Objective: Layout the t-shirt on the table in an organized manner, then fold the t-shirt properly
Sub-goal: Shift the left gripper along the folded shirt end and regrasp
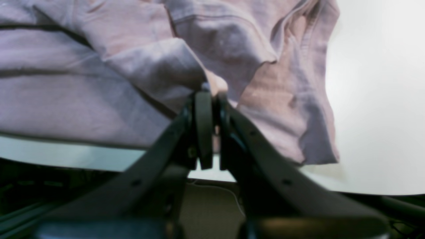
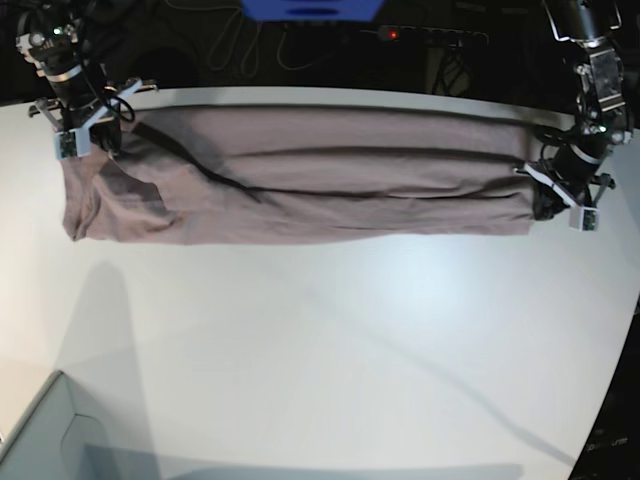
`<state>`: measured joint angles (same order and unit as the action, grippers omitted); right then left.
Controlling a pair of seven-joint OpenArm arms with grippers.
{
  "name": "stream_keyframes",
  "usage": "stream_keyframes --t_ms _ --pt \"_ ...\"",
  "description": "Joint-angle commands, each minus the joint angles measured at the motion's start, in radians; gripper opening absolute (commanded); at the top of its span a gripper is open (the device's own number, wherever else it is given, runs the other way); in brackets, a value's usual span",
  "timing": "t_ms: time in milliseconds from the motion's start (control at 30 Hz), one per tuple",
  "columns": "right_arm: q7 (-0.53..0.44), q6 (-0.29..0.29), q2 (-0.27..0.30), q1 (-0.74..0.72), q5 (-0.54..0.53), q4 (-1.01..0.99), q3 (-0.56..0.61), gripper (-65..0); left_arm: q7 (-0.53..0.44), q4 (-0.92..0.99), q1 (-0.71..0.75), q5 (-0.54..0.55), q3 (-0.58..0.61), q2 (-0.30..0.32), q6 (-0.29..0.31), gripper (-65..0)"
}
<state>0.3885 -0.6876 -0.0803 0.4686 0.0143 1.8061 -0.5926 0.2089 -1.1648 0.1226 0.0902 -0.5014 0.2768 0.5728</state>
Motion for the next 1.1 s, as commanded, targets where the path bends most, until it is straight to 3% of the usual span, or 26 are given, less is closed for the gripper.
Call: stream_keyframes --t_ms 0,367,833,1067 --pt "-0.024 -0.011 0.007 0.002 -0.015 0.014 -0.003 -65.0 -0.026 -0.019 -0.008 0.013 -0.006 0.016 -0.001 -64.8" --pt "-0.024 -0.011 0.006 -0.02 -0.015 0.014 -0.005 -65.0 -0.027 -0.237 0.033 0.023 -0.016 -0.012 -0.001 -65.0" --pt "-0.024 -0.011 0.009 -0.095 -0.015 0.019 -0.011 -65.0 -0.021 -0.237 -0.165 0.015 -0.004 -0.014 0.005 -65.0" --pt "-0.024 -0.011 0.004 -0.087 -0.015 0.016 -0.013 -65.0 -0.021 -0.237 -0.146 0.023 0.014 -0.014 0.005 -65.0"
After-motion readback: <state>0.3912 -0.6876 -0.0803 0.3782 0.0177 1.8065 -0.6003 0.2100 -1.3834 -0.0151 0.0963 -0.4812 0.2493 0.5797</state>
